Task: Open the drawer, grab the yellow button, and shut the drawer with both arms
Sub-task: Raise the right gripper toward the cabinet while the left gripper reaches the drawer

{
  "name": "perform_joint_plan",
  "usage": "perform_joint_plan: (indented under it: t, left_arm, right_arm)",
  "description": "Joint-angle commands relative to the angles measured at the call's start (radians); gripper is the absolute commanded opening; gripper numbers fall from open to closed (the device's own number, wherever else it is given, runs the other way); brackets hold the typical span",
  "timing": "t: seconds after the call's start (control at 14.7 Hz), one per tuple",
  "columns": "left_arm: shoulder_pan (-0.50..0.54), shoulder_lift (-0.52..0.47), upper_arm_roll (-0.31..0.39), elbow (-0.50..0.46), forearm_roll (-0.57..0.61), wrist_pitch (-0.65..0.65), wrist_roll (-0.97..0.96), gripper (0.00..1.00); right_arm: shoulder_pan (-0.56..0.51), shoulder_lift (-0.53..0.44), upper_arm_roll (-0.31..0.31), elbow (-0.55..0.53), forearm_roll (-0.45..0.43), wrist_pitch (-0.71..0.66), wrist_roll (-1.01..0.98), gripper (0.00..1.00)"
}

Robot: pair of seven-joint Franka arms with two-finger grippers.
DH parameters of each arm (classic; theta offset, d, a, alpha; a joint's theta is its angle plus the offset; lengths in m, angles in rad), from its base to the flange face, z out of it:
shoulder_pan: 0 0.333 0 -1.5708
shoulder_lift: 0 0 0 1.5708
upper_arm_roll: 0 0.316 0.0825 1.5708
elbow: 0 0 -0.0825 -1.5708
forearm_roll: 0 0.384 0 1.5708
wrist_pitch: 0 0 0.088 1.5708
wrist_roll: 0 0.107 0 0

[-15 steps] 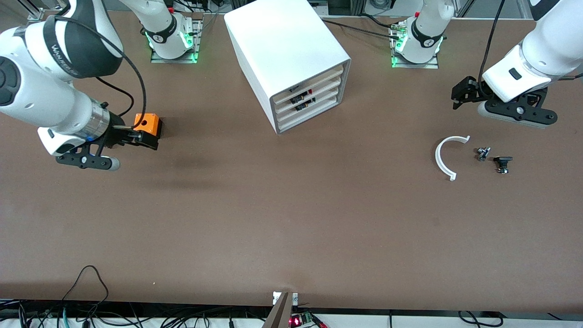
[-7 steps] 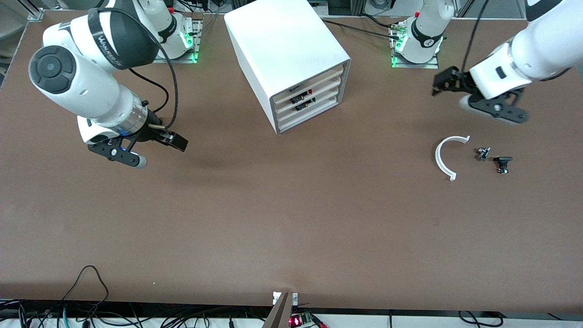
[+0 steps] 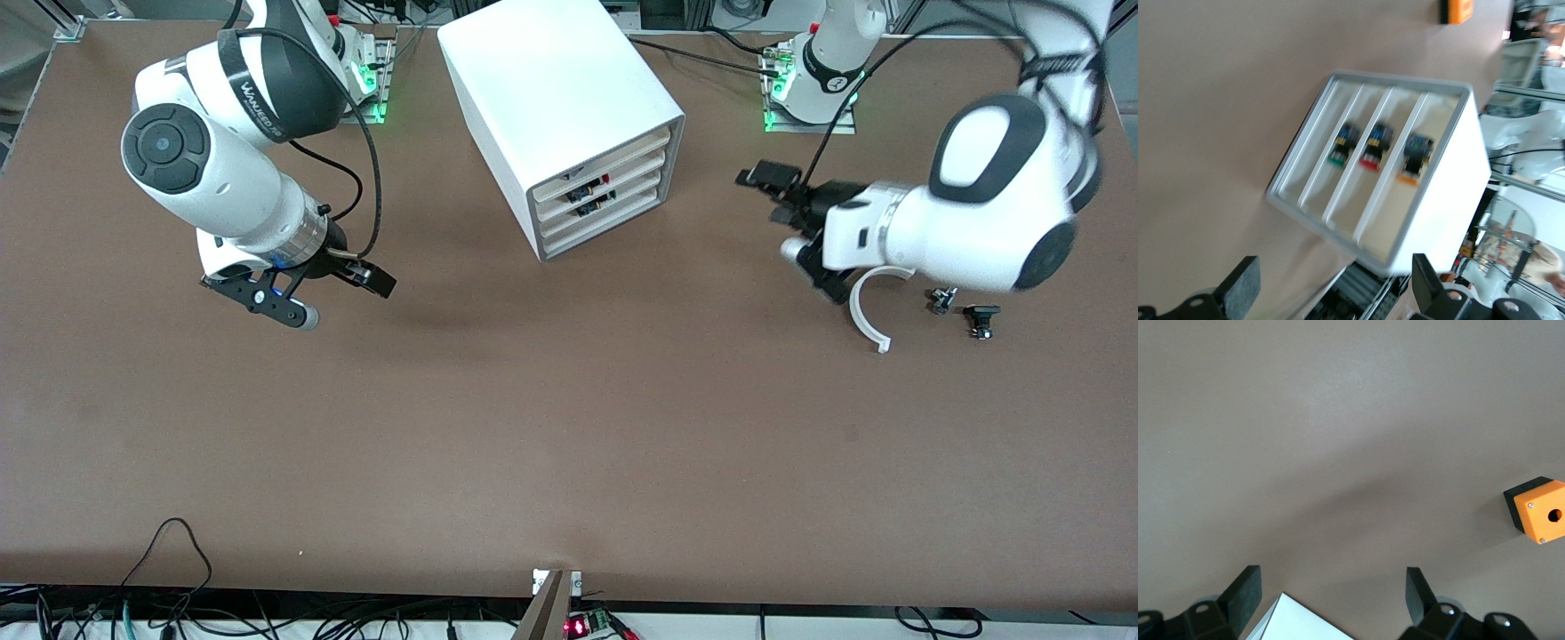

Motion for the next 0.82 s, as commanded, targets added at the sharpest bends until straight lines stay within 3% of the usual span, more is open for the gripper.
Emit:
perform_joint_plan:
  t: [0.0, 0.27, 0.41, 0.54, 0.75]
  left_arm:
    - [-0.042, 0.005, 0.000, -0.077, -0.107, 0.084, 0.110, 1.00]
    - [-0.053, 0.011, 0.000, -0.288, -0.283, 0.130, 0.361, 0.98]
    - [-0.051, 0.012, 0.002, -0.387, -0.389, 0.140, 0.476, 0.87]
    - [-0.062, 0.029, 0.000, -0.467, -0.480, 0.144, 0.559, 0.65]
    - [-0.085, 0.023, -0.018, -0.513, -0.505, 0.144, 0.563, 0.51]
  right_arm:
    - [0.034, 0.014, -0.005, 0.011, -0.005, 0.020, 0.078, 0.96]
    - [0.051, 0.057, -0.003, 0.080, 0.007, 0.052, 0.201, 0.98]
    - [0.055, 0.071, -0.005, 0.111, 0.007, 0.052, 0.242, 0.98]
    - [0.055, 0.088, -0.005, 0.152, 0.009, 0.054, 0.275, 0.98]
    - [0.055, 0.151, -0.003, 0.273, 0.027, 0.045, 0.343, 0.98]
